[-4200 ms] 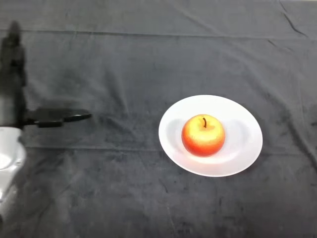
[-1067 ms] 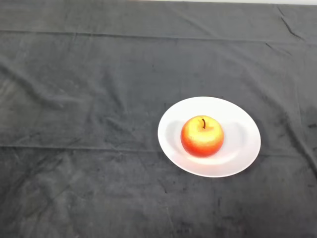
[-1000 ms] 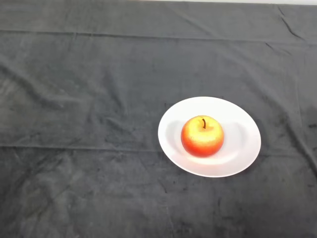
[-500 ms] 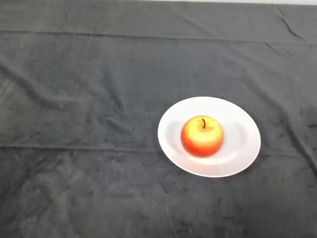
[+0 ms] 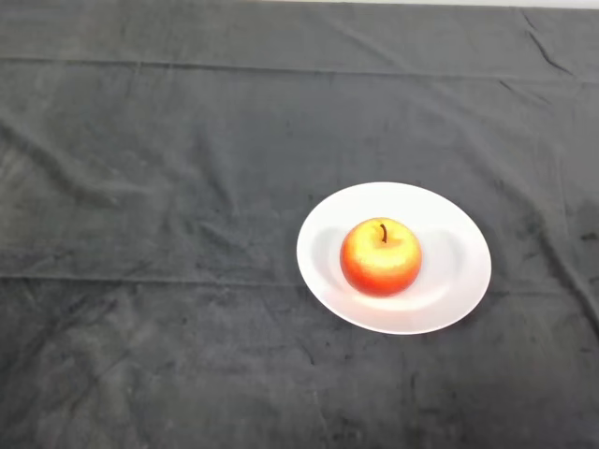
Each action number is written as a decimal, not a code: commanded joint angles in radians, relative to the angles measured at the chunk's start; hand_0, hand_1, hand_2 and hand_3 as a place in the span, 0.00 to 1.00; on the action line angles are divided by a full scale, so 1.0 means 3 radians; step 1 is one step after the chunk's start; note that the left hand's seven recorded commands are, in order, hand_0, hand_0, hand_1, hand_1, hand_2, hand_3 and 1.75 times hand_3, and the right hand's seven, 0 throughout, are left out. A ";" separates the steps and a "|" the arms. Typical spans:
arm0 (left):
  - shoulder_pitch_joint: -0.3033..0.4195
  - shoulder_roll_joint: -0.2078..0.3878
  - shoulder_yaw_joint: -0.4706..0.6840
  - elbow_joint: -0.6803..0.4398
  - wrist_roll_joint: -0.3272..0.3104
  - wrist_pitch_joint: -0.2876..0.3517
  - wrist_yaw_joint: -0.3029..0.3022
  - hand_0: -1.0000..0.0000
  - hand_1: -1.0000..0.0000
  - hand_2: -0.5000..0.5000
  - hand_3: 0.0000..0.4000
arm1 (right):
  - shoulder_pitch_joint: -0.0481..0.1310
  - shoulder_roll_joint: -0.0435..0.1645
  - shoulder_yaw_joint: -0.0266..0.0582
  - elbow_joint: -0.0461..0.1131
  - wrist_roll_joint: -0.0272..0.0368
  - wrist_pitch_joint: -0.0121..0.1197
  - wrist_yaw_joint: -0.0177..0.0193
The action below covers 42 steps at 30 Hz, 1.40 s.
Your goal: Move the apple to the plate
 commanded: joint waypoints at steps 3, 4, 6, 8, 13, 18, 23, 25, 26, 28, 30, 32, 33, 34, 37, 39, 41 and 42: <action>-0.0098 -0.0052 0.0191 0.0113 0.0027 0.0000 -0.0038 1.00 1.00 0.50 0.00 | -0.0130 -0.0107 -0.0048 -0.0054 0.0088 -0.0014 0.0001; -0.0099 -0.0054 0.0196 0.0112 0.0032 0.0001 -0.0038 1.00 1.00 0.50 0.00 | -0.0130 -0.0107 -0.0048 -0.0054 0.0088 -0.0014 0.0001; -0.0102 -0.0060 0.0203 0.0108 0.0043 0.0002 -0.0037 1.00 1.00 0.50 0.00 | -0.0130 -0.0107 -0.0048 -0.0054 0.0088 -0.0014 0.0001; -0.0103 -0.0066 0.0210 0.0103 0.0053 0.0004 -0.0036 1.00 1.00 0.50 0.00 | -0.0130 -0.0107 -0.0048 -0.0054 0.0088 -0.0014 0.0001; -0.0102 -0.0077 0.0230 0.0092 0.0071 0.0008 -0.0043 1.00 1.00 0.50 0.00 | -0.0130 -0.0107 -0.0048 -0.0054 0.0088 -0.0014 0.0001; -0.0104 -0.0089 0.0247 0.0088 0.0091 0.0008 -0.0047 1.00 1.00 0.50 0.00 | -0.0130 -0.0107 -0.0048 -0.0055 0.0088 -0.0014 0.0001; -0.0110 -0.0098 0.0263 0.0092 0.0110 0.0007 -0.0057 1.00 1.00 0.50 0.00 | -0.0130 -0.0107 -0.0048 -0.0055 0.0088 -0.0014 0.0001; -0.0114 -0.0101 0.0270 0.0098 0.0118 0.0006 -0.0062 1.00 1.00 0.50 0.00 | -0.0130 -0.0107 -0.0048 -0.0055 0.0088 -0.0014 0.0001; -0.0116 -0.0102 0.0273 0.0100 0.0121 0.0006 -0.0065 1.00 1.00 0.50 0.00 | -0.0130 -0.0107 -0.0048 -0.0055 0.0088 -0.0014 0.0001; -0.0119 -0.0103 0.0280 0.0104 0.0128 0.0008 -0.0070 1.00 1.00 0.50 0.00 | -0.0130 -0.0107 -0.0048 -0.0055 0.0088 -0.0014 0.0001; -0.0121 -0.0103 0.0287 0.0106 0.0132 0.0011 -0.0075 1.00 1.00 0.50 0.00 | -0.0130 -0.0107 -0.0048 -0.0055 0.0088 -0.0014 0.0001; -0.0122 -0.0103 0.0294 0.0106 0.0136 0.0016 -0.0081 1.00 1.00 0.50 0.00 | -0.0130 -0.0107 -0.0048 -0.0055 0.0088 -0.0014 0.0001; -0.0122 -0.0103 0.0298 0.0105 0.0139 0.0018 -0.0083 1.00 1.00 0.50 0.00 | -0.0130 -0.0107 -0.0048 -0.0055 0.0088 -0.0014 0.0001; -0.0123 -0.0103 0.0301 0.0105 0.0141 0.0020 -0.0085 1.00 1.00 0.50 0.00 | -0.0130 -0.0107 -0.0048 -0.0055 0.0088 -0.0014 0.0001; -0.0126 -0.0107 0.0310 0.0105 0.0151 0.0022 -0.0087 1.00 1.00 0.50 0.00 | -0.0130 -0.0107 -0.0048 -0.0055 0.0088 -0.0014 0.0001; -0.0129 -0.0110 0.0315 0.0105 0.0158 0.0022 -0.0088 1.00 1.00 0.50 0.00 | -0.0130 -0.0107 -0.0048 -0.0055 0.0088 -0.0014 0.0001; -0.0131 -0.0113 0.0320 0.0106 0.0164 0.0022 -0.0090 1.00 1.00 0.50 0.00 | -0.0130 -0.0107 -0.0048 -0.0055 0.0088 -0.0014 0.0001; -0.0132 -0.0114 0.0323 0.0107 0.0167 0.0023 -0.0092 1.00 1.00 0.50 0.00 | -0.0130 -0.0107 -0.0048 -0.0055 0.0088 -0.0014 0.0001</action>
